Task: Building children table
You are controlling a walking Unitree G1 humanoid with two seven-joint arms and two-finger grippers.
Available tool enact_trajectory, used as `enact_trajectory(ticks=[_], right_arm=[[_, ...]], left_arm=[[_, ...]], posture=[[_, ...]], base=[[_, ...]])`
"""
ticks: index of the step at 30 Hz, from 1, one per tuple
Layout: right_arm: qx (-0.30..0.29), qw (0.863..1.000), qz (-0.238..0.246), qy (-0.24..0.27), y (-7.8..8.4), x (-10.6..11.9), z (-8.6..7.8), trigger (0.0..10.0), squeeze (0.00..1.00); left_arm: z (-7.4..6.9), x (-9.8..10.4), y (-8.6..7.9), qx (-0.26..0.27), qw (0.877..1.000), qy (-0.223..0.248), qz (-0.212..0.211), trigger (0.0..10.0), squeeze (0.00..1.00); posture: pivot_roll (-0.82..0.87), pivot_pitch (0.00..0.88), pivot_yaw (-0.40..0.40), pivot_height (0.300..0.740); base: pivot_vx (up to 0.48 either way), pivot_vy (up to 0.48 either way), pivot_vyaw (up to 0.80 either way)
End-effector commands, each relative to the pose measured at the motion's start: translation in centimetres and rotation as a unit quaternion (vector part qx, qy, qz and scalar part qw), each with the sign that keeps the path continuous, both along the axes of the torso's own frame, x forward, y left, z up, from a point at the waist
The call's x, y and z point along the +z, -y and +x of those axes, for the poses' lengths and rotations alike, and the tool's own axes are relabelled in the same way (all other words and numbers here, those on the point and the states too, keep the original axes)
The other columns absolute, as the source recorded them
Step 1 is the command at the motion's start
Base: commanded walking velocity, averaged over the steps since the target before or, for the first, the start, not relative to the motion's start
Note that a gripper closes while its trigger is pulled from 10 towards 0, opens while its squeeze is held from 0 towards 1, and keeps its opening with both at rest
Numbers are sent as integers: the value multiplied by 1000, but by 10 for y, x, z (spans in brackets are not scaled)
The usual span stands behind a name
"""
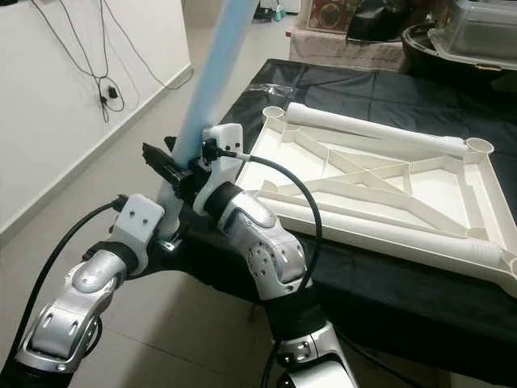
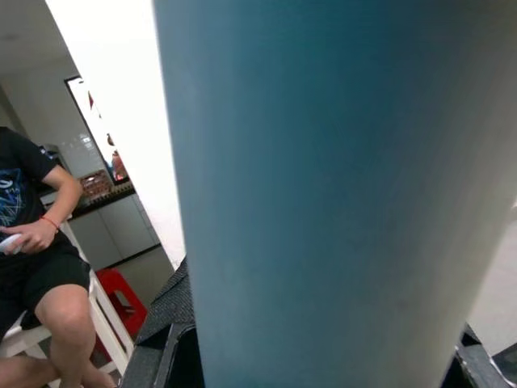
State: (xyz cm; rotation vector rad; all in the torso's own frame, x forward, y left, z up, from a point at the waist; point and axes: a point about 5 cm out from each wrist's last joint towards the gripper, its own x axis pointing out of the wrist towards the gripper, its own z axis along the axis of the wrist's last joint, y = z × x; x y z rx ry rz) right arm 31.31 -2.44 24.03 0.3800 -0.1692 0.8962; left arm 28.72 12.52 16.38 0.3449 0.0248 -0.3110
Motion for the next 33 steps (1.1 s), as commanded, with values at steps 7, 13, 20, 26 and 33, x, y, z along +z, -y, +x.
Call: enact_trajectory(ticks=[7, 13, 20, 26, 33], right_arm=[[37, 999, 1, -4, -10, -1, -12, 10000, 0], [44, 999, 2, -10, -11, -1, -14, 10000, 0], [53, 998, 1, -21, -13, -6, -15, 10000, 0], [40, 999, -2, -14, -6, -9, -8, 10000, 1000], [55, 998, 0, 2, 3, -4, -3, 10000, 0]], left_arm=[[2, 1, 3, -9, 1000, 14, -1, 0, 0], [1, 0, 6, -19, 1000, 24, 3, 0, 0], [0, -2, 7, -19, 999, 27, 5, 10000, 0], [-10, -6, 11, -25, 999, 16, -25, 10000, 0], [-24, -14, 17, -57, 997, -16, -49, 10000, 0]], posture=[[102, 65, 32, 740], [95, 51, 34, 740], [93, 41, 34, 740], [93, 41, 34, 740], [96, 33, 33, 740]], base=[[0, 0, 0], [0, 0, 0], [0, 0, 0], [0, 0, 0], [0, 0, 0]])
